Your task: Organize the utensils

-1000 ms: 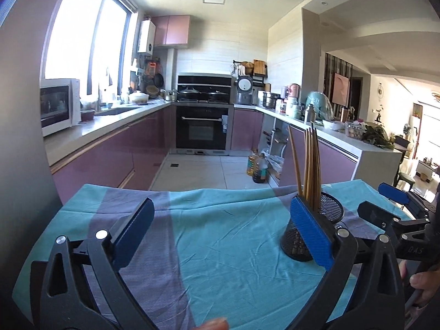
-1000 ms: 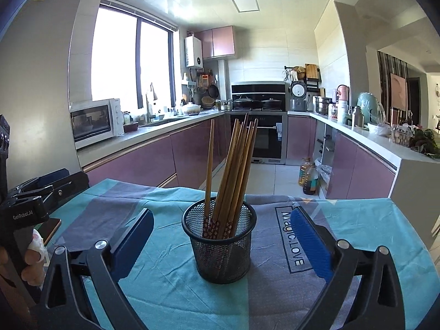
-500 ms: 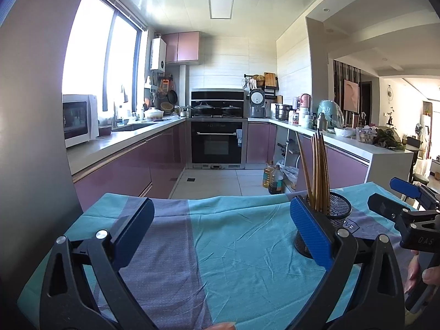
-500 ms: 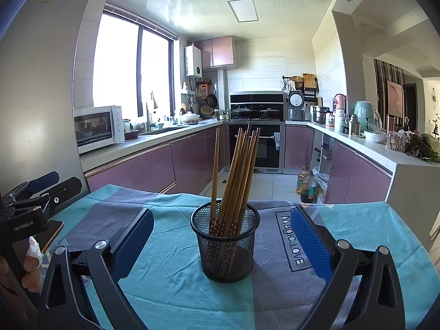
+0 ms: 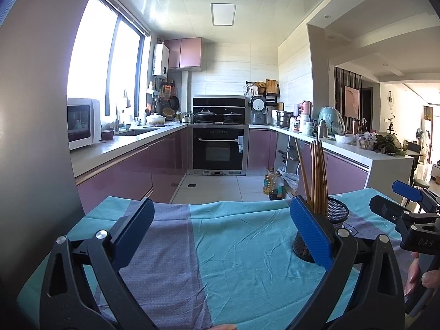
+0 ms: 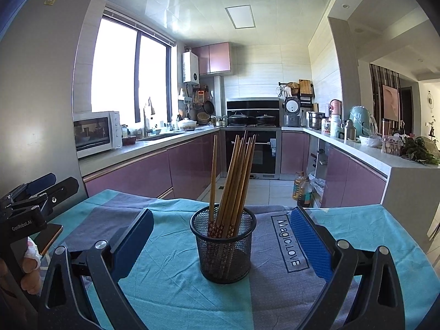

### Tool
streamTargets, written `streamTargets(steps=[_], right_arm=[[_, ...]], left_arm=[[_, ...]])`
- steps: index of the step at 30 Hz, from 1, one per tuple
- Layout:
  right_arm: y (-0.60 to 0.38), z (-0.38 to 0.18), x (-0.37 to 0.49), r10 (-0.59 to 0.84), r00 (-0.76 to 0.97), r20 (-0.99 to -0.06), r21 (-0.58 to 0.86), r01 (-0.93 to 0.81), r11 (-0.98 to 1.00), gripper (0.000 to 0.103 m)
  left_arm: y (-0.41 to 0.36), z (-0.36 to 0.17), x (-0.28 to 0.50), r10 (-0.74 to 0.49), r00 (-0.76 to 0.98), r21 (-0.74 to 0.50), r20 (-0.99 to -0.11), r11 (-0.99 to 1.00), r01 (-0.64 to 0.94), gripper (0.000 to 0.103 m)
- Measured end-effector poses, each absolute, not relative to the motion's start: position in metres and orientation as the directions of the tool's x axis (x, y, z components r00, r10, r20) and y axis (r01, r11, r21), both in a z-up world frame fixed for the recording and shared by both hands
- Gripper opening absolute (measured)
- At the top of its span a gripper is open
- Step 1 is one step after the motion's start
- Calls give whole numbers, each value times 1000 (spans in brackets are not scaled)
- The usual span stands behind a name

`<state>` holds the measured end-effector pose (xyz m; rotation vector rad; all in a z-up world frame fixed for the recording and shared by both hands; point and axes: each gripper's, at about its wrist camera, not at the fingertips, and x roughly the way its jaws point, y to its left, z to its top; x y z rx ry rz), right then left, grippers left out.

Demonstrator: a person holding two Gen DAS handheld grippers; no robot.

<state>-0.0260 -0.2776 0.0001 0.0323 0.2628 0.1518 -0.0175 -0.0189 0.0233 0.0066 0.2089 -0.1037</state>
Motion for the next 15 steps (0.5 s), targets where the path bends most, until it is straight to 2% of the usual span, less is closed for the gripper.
streamTargets(steps=[15], right_arm=[[-278,4,-30,145,961,-236,50,-137,989,96]], left_arm=[[-22,24,-22,-102,977,2,-187,995,104,97]])
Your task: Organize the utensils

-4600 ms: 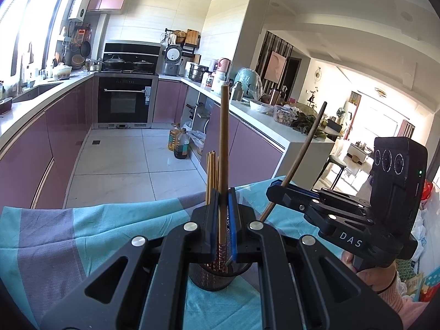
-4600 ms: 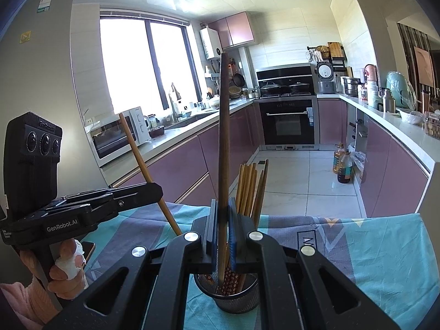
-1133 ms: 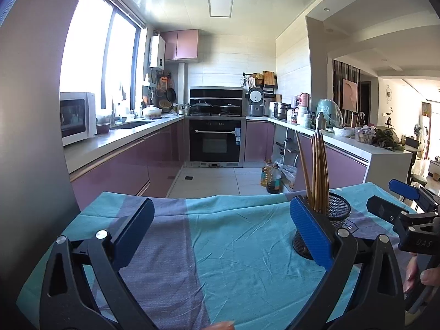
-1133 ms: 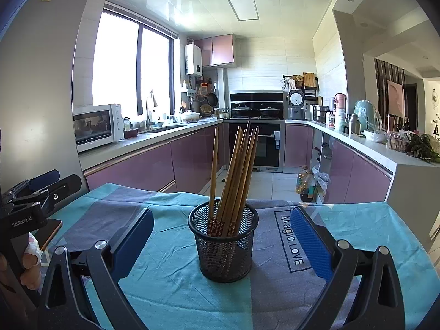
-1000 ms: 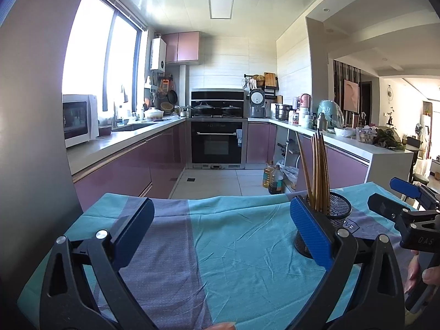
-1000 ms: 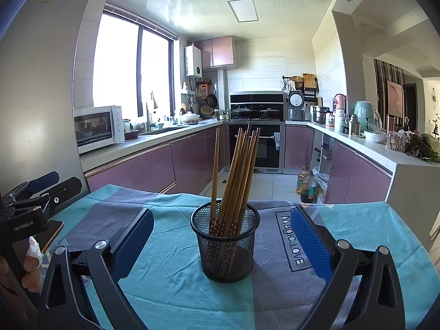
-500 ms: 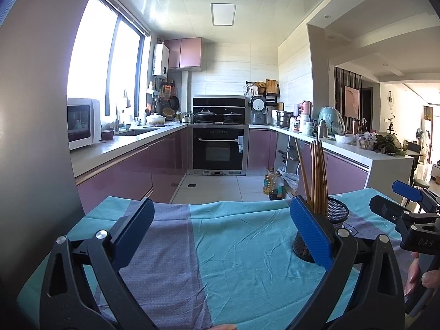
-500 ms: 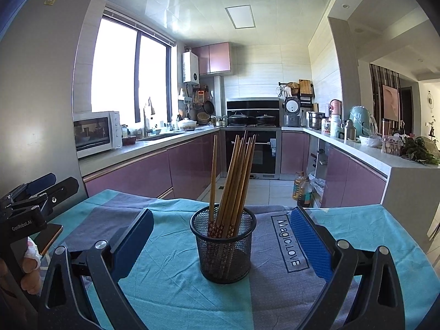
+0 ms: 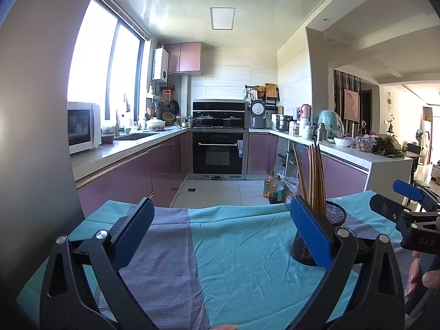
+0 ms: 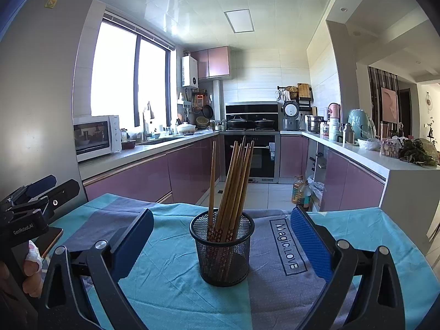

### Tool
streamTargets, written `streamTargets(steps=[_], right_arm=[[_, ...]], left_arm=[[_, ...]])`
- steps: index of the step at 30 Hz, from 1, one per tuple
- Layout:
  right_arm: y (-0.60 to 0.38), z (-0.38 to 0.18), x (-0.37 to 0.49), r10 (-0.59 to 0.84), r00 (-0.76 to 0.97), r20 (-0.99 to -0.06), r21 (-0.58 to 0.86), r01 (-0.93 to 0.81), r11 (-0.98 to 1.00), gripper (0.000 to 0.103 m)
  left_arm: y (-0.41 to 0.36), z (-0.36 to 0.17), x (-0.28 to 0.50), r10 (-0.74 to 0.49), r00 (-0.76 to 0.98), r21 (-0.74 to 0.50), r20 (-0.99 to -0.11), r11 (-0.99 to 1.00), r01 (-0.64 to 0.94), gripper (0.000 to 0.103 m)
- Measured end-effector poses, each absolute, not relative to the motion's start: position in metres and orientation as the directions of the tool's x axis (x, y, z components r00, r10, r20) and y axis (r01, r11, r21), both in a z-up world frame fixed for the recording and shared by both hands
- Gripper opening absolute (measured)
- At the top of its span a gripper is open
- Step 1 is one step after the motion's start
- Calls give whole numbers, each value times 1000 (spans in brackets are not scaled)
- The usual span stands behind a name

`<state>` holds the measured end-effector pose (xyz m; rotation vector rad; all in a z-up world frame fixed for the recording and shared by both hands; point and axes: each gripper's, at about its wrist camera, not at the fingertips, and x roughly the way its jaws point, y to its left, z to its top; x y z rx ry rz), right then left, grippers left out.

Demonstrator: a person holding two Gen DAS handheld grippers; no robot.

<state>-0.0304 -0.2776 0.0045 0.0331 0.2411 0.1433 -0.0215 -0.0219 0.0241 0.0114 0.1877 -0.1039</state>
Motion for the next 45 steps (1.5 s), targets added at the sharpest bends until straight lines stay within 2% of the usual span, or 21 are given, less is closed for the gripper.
streamTargets(steps=[45], right_arm=[[-278,4,-30,139,965,-222,68,-127,990,96]], left_arm=[[-22,25,-23,-99,979,10,-176,995,103,97]])
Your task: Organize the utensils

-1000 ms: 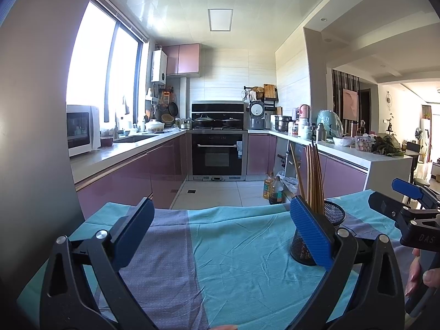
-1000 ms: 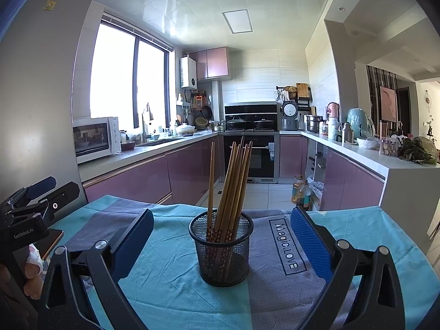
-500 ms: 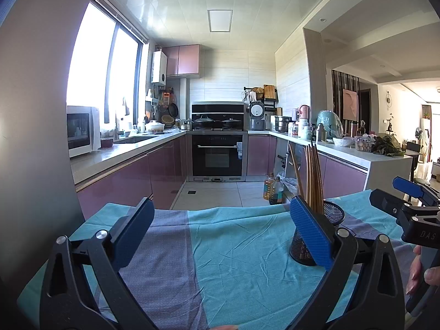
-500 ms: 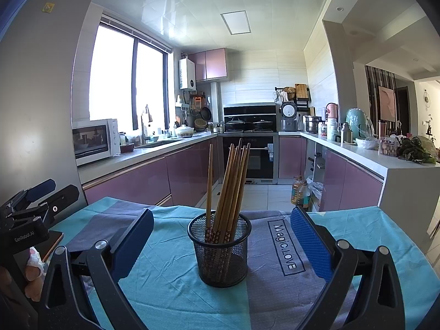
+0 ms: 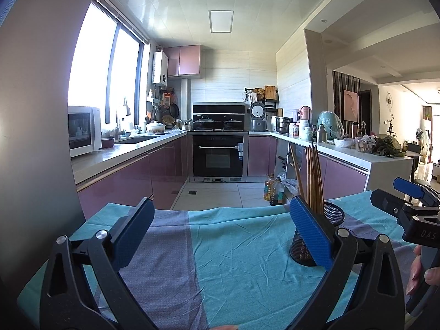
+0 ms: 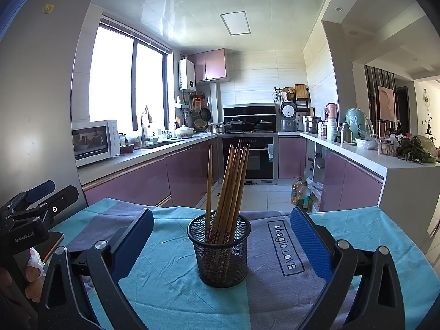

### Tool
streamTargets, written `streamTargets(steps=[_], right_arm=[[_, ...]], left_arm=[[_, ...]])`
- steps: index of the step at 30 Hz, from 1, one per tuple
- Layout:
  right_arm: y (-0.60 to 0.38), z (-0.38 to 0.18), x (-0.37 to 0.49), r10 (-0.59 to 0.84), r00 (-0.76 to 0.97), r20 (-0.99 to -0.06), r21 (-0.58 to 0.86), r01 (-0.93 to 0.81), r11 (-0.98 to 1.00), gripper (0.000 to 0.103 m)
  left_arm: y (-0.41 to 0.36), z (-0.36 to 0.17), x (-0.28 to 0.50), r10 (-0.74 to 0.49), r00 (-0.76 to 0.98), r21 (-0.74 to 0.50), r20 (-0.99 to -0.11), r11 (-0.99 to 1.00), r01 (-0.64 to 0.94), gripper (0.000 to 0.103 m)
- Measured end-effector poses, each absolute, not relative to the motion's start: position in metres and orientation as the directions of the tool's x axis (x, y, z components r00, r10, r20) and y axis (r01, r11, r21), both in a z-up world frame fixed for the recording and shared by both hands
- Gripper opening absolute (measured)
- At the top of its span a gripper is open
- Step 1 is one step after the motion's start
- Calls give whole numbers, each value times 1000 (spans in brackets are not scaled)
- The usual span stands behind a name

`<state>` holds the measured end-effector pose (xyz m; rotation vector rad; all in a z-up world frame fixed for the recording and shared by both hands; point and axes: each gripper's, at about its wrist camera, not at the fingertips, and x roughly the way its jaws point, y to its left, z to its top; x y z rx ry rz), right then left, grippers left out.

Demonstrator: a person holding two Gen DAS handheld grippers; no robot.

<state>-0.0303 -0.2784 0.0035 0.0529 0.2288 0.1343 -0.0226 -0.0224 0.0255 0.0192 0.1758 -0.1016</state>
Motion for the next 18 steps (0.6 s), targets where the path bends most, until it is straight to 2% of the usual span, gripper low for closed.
streamTargets(steps=[18], right_arm=[[-280,4,-31,138,965,-221,68,-125,990,96]], left_arm=[[-23,25,-23,-99,979,10,-176,995,103,97]])
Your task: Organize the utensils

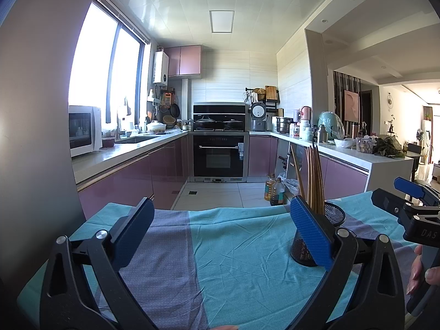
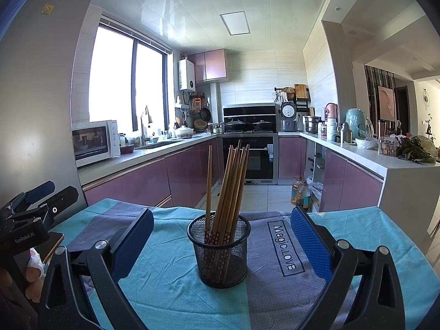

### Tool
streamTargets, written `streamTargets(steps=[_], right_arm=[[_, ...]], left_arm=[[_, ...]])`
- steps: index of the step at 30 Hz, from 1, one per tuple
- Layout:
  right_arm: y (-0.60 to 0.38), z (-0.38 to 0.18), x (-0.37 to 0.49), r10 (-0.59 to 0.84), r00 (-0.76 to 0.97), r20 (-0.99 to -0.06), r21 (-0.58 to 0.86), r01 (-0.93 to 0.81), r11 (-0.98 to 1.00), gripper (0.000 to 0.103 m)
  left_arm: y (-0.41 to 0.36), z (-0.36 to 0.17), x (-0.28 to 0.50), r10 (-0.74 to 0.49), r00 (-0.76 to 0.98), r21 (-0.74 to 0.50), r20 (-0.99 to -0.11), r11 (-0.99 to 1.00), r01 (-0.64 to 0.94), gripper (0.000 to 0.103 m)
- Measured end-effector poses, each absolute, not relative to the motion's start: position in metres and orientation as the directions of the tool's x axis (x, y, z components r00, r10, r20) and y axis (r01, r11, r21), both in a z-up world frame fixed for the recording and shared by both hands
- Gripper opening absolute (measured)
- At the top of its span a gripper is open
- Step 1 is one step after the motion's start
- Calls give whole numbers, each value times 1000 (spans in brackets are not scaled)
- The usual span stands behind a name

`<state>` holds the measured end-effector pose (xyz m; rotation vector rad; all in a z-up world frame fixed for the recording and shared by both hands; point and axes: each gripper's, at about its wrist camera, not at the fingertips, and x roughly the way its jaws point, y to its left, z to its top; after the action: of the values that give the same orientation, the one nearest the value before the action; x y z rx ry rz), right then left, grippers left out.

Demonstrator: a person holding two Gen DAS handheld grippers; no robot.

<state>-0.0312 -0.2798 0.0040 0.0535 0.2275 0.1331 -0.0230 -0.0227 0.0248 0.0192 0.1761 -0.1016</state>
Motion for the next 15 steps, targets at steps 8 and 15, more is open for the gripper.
streamTargets(steps=[8,15], right_arm=[[-280,4,-30,136,965,-225,69,-124,990,96],[-281,4,-30,136,965,-225,70,-123,990,96]], left_arm=[[-23,25,-23,-99,980,10,-175,995,102,97],[-23,25,-23,-100,980,8,-175,995,103,97]])
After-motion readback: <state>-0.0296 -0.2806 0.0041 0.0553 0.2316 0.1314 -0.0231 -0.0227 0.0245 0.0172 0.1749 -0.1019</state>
